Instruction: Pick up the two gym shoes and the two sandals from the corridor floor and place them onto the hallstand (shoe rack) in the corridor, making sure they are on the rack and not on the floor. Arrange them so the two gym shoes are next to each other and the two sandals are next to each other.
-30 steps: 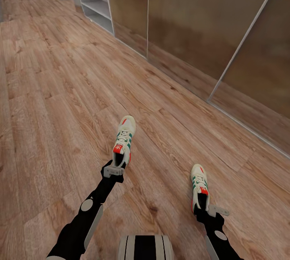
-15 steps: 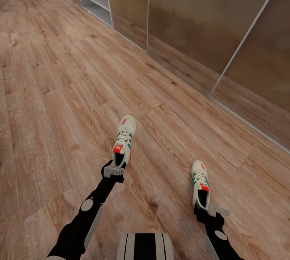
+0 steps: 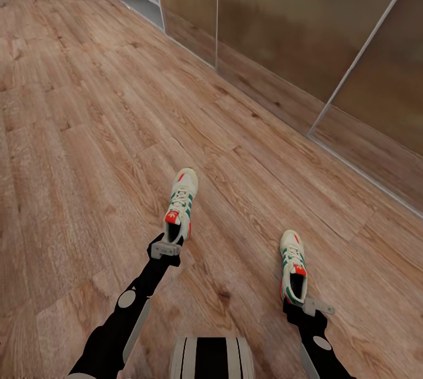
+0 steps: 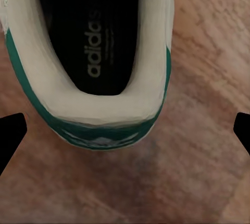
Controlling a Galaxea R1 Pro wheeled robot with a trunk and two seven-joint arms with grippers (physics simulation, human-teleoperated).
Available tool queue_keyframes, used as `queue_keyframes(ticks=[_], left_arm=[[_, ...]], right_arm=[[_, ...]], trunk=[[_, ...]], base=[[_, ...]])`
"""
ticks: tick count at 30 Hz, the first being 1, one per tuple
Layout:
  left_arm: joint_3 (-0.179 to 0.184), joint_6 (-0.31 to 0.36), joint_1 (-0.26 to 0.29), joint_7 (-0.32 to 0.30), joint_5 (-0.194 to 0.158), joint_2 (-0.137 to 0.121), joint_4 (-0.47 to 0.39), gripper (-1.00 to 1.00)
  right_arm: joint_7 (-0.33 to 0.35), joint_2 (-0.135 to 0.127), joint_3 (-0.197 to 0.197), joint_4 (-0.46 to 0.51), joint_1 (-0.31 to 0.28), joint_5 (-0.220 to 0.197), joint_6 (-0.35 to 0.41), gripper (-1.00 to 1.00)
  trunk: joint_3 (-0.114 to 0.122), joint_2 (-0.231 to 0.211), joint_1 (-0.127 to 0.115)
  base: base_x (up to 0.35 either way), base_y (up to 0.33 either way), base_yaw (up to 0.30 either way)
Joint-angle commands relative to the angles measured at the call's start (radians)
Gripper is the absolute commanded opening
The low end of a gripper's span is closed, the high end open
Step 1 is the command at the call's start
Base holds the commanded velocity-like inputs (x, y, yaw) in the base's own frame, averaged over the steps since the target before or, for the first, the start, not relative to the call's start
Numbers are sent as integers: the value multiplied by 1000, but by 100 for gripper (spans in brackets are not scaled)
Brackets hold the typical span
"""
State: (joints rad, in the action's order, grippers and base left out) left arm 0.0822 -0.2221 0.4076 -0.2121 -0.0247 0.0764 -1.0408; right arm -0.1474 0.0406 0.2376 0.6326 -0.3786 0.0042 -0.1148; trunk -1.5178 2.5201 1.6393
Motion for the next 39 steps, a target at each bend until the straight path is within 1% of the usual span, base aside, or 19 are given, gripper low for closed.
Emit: queue_keyframes(ticks=[1,4,5,11,29,39], left_arm=[[-1,-2,0,-6,-3,0,1,-100],[-1,-2,0,-6,-3,0,1,-100],[-1,-2,0,-6,-3,1,1,-100],[-2,-3,0,-7,-3,0,1,-100],[-2,-3,0,-7,-3,0,1,-100],[-2,-3,0,-7,-2,2,1,-100]], right_arm=[[0,1,3,0,0,0,-3,100],[0,1,3,-1,0,0,-3,100],[0,1,3,0,0,0,-4,100],[0,1,3,1,0,0,-4,100],[0,0,3,0,0,0,-5,100],[0,-9,3,0,0,-1,-5,100]], trunk=[[-4,0,0],[-17,1,2],[-17,1,2],[-18,1,2],[-18,1,2],[-18,1,2]], base=[[0,0,164],[0,0,227],[0,0,230],[0,0,84],[21,0,4],[47,-19,0]])
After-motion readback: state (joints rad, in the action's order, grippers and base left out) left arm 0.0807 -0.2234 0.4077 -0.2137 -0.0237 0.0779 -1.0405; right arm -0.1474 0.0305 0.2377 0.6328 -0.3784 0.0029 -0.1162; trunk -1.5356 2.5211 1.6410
